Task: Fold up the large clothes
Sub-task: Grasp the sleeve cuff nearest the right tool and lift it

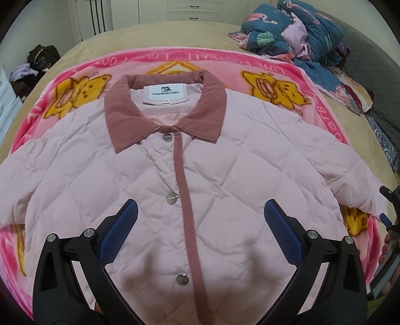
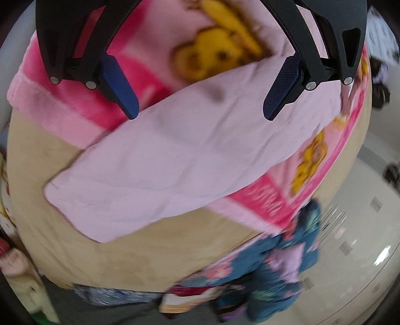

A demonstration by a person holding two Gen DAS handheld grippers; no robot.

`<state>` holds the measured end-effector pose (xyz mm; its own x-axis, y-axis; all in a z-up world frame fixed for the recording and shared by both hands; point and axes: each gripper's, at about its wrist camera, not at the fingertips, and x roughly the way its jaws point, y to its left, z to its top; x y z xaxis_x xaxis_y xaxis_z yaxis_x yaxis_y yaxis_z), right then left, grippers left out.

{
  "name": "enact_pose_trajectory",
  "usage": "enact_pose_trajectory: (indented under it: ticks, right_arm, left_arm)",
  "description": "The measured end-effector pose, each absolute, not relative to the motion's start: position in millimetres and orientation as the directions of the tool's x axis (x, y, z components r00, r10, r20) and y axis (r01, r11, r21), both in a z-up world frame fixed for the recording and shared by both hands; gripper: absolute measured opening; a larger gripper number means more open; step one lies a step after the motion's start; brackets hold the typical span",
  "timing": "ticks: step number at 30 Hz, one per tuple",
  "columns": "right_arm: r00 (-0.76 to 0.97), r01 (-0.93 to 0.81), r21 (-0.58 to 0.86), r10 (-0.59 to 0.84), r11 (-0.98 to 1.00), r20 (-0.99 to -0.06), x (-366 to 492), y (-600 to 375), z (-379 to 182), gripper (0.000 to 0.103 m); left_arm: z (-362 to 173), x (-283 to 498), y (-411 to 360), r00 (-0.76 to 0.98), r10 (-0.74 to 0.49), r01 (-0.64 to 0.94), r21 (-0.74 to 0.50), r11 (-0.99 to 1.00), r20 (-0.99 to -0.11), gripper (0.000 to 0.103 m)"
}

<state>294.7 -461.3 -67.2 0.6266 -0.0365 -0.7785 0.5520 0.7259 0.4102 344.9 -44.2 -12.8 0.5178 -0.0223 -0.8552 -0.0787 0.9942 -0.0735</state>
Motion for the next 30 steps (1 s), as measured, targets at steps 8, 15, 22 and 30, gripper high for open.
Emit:
enact_pose_trajectory:
  ticks: [8, 15, 22, 30]
  right_arm:
    - [0.585, 0.696, 0.465, -0.057, 0.547, -0.809, 280, -534, -104, 0.099]
    - [0.599, 0.717, 0.508, -0.049, 0.477, -0.799, 290, -571, -119, 0.099]
    - [0.629, 0.712, 0.555, -0.039, 0.43, -0.776, 300, -591, -130, 0.086]
    - [0.757, 0.53, 0.567, -0.05, 0.63, -0.652, 320, -570, -58, 0.02]
  left_arm:
    - [-15, 361, -54, 0.511, -0.022, -0.08, -0.073, 0.994, -0.859, 0.095]
    - [-7, 372, -53, 0.516, -0.012, -0.088, -0.067, 0.994, -0.857, 0.095]
    - [2, 373, -44, 0.519, 0.014, -0.107, -0.049, 0.993, -0.854, 0.095]
    - [12, 366, -30, 0.518, 0.007, -0.118, -0.063, 0.991, -0.856, 0.095]
